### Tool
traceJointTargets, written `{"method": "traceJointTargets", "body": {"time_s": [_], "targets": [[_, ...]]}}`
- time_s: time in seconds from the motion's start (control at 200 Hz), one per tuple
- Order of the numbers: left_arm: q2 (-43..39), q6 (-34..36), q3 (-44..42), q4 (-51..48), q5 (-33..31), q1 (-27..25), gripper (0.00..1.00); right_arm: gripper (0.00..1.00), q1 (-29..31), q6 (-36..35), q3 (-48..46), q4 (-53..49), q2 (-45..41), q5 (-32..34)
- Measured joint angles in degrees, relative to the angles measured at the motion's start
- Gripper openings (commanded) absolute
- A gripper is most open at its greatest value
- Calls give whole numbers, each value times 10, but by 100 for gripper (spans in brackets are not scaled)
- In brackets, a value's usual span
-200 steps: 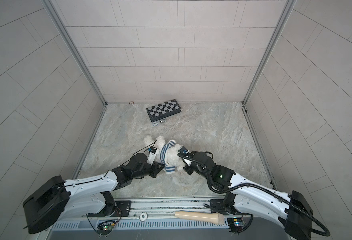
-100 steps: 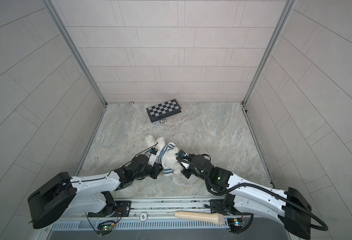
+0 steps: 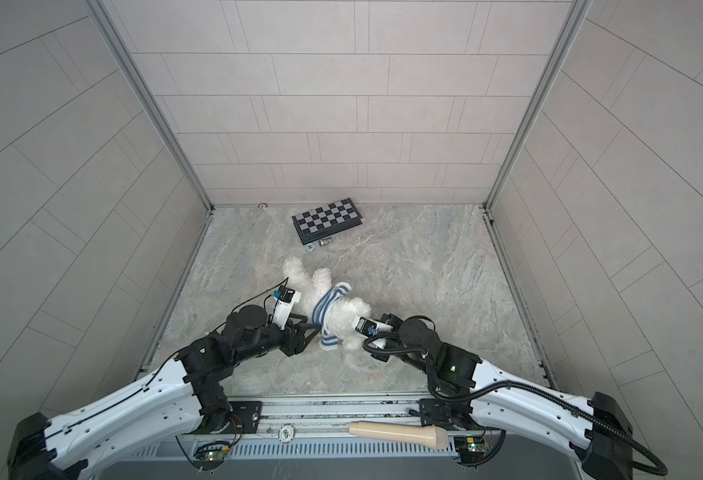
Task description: Dress the teddy bear
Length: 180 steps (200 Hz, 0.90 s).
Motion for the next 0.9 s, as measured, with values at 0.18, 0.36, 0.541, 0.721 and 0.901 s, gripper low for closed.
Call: {"method": "traceJointTargets", "body": {"time_s": [0.18,0.36,0.541,0.721,0.901], "targets": [[12,9,114,-84,0,0,49,0,2,-56,-1,1,3,3],[114,1,199,-128,-12,0,38,0,3,-78,-1,7,10,4],[147,-16,197,-174,-19,0,35,0,3,-82,-6,24,13,16],[143,-37,196,-179,-18,-1,29,0,4,-82,-12,37,25,28],[168,-47,194,-176,-16,-1,25,0,6,-85,-15,41,30,28]]}}
